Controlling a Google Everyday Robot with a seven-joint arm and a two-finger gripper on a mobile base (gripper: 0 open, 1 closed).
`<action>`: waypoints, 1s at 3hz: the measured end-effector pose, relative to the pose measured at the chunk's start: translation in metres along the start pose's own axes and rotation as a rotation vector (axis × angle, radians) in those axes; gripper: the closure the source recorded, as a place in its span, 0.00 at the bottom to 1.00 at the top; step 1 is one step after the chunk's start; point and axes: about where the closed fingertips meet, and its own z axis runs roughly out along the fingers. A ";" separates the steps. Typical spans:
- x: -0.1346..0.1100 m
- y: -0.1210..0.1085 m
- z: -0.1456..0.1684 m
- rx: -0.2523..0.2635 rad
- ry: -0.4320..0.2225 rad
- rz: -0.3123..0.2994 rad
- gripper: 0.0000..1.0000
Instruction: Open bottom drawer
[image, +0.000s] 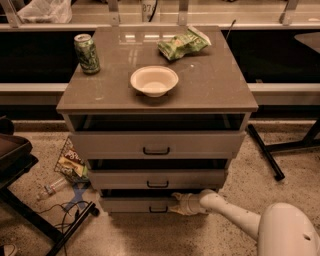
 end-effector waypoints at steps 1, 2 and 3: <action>-0.002 0.000 -0.002 0.000 0.000 0.000 0.95; -0.004 -0.001 -0.004 0.000 0.000 0.000 1.00; 0.004 0.016 -0.013 0.001 0.010 0.025 1.00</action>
Offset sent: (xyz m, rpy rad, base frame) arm -0.1725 -0.0591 -0.0340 0.0794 0.1619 -0.1632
